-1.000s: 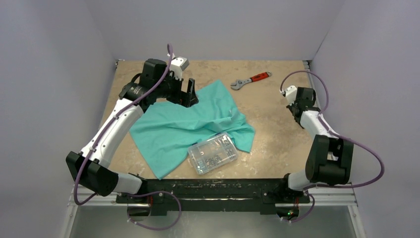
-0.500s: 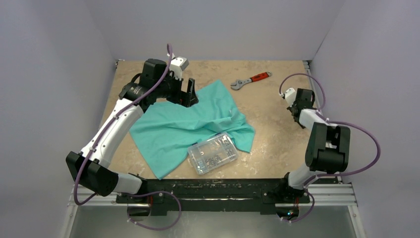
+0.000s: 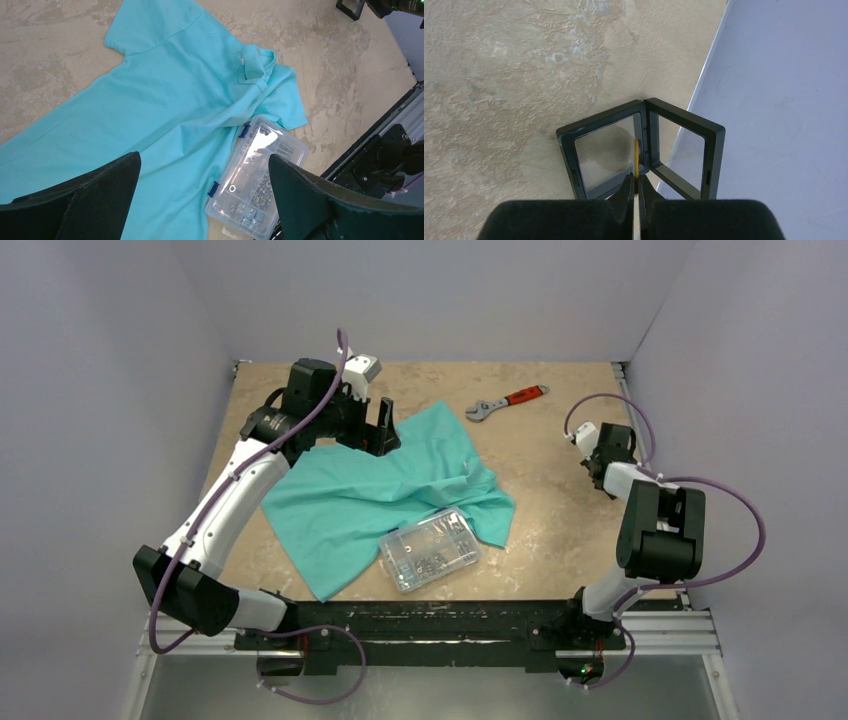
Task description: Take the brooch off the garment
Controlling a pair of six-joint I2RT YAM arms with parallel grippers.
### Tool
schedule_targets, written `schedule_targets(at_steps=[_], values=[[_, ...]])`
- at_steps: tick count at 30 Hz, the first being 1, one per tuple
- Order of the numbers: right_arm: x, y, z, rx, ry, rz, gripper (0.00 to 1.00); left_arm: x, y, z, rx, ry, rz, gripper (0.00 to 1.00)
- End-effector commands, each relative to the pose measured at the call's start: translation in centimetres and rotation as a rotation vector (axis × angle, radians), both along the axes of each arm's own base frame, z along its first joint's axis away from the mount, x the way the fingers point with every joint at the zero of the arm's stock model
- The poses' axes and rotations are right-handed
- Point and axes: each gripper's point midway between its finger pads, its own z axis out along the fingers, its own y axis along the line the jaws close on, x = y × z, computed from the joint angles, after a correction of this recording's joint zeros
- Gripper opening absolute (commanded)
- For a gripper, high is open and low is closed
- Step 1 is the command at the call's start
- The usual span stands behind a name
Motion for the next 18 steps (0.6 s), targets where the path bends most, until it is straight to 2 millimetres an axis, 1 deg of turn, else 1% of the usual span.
schedule_targets(at_steps=[1, 9, 14, 18], values=[[0.8, -0.9, 1.2, -0.047, -0.058, -0.006, 0.0, 0.6, 0.2, 1.3, -0.02, -0.048, 0.014, 1.0], [1.2, -1.0, 1.5, -0.054, -0.071, -0.004, 0.0, 0.6, 0.1, 1.1, -0.017, -0.043, 0.013, 1.0], [0.6, -1.0, 0.6, -0.058, -0.034, -0.005, 0.0, 0.8, 0.0, 1.0, -0.02, -0.039, 0.012, 1.0], [0.6, -1.0, 0.1, -0.044, -0.017, -0.009, 0.0, 0.8, 0.0, 1.3, -0.025, -0.045, 0.01, 1.0]])
